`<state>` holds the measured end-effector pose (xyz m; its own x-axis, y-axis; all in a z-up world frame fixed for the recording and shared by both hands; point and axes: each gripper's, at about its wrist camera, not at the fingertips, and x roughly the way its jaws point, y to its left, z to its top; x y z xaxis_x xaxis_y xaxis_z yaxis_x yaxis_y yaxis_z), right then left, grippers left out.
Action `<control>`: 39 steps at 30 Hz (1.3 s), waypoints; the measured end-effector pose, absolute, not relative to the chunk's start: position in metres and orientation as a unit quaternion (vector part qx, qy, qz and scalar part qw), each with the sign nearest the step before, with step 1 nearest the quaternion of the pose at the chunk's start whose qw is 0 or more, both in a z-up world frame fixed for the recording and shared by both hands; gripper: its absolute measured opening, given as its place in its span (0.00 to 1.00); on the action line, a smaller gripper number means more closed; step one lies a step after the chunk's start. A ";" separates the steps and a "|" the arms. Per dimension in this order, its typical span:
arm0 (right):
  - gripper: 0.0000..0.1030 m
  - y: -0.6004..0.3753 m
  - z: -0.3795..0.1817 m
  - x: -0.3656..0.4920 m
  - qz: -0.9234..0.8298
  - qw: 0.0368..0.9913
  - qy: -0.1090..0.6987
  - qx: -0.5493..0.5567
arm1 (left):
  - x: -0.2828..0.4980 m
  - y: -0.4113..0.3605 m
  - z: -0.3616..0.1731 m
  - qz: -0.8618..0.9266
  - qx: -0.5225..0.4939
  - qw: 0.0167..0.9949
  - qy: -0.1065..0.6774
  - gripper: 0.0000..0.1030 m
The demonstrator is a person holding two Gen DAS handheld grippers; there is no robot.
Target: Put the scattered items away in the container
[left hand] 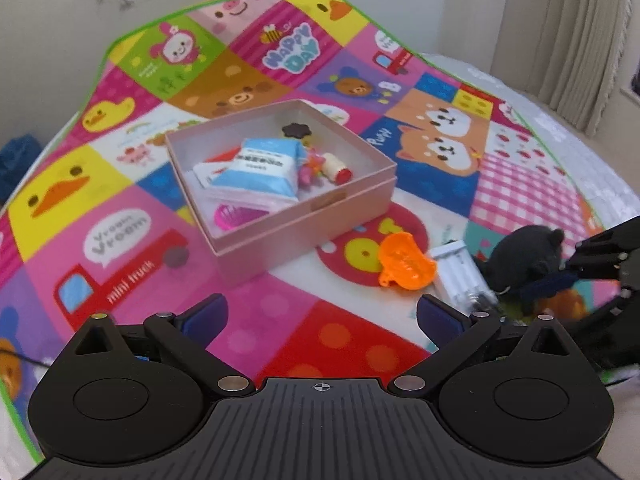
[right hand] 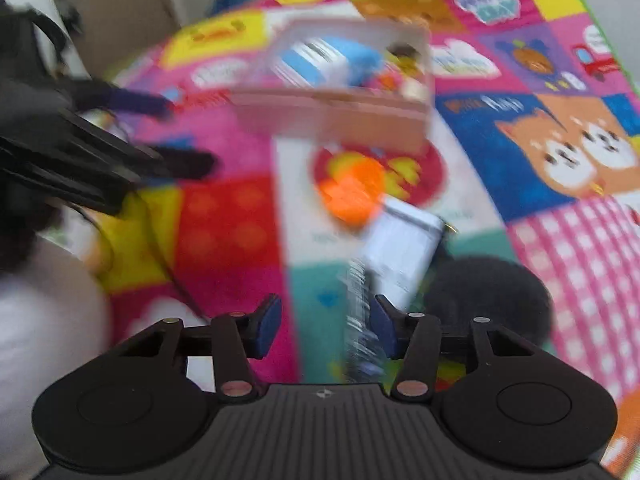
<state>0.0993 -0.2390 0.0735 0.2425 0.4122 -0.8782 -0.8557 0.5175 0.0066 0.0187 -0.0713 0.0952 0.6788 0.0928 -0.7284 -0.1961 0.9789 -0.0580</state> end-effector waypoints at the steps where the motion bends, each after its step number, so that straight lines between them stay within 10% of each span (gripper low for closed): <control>1: 0.42 -0.245 0.071 0.103 0.401 0.761 0.437 -0.262 | 0.018 -0.073 0.094 0.076 -0.077 0.914 0.390 1.00; 13: 0.41 -0.274 0.100 0.112 0.421 0.769 0.466 -0.116 | 0.029 -0.085 0.076 0.082 -0.082 0.909 0.401 1.00; 18: 0.42 -0.237 0.067 0.109 0.386 0.772 0.457 -0.216 | 0.030 -0.083 0.080 0.082 -0.064 0.911 0.399 1.00; 22: 0.69 -0.230 0.062 0.128 0.358 0.791 0.461 -0.186 | 0.038 -0.079 0.082 0.081 -0.052 0.914 0.395 1.00; 26: 0.71 -0.212 0.042 0.142 0.331 0.793 0.466 -0.211 | 0.047 -0.080 0.081 0.069 -0.040 0.911 0.405 1.00; 33: 0.36 -0.235 0.049 0.124 0.402 0.764 0.435 -0.258 | 0.067 -0.090 0.074 0.042 -0.027 0.907 0.418 1.00; 39: 0.38 -0.273 0.048 0.112 0.370 0.769 0.402 -0.331 | 0.084 -0.112 0.065 -0.039 0.017 0.914 0.403 1.00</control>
<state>0.1118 -0.2733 0.0481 0.4026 0.3027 -0.8639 -0.8355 0.5071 -0.2117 0.0842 -0.1118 0.0651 0.6726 -0.0568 -0.7378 0.0846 0.9964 0.0004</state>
